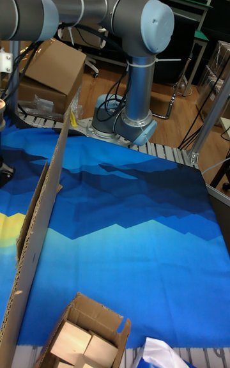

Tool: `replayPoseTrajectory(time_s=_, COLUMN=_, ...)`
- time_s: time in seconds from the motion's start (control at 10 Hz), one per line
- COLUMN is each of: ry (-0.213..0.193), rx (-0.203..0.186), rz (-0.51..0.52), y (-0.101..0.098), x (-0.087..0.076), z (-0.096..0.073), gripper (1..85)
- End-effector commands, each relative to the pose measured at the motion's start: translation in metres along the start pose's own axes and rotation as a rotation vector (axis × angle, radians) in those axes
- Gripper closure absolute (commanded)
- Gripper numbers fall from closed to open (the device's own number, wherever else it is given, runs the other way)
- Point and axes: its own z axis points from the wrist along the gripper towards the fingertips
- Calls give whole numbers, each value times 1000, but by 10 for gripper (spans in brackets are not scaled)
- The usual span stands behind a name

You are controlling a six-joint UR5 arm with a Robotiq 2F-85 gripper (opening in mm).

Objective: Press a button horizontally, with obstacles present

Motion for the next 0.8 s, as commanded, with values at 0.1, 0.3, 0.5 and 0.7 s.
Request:
replayPoseTrajectory(time_s=0.1, ry=78, rx=10, rz=3, y=-4, x=21, z=-2, gripper=847)
replayPoseTrajectory(time_s=0.3, ry=133, rx=19, rz=47, y=1, x=32, z=-14, gripper=847)
replayPoseTrajectory(time_s=0.5, ry=134, rx=32, rz=80, y=24, x=27, z=-33, gripper=847)
replayPoseTrajectory(time_s=0.7, ry=133, rx=57, rz=86, y=28, x=27, z=-36, gripper=847)
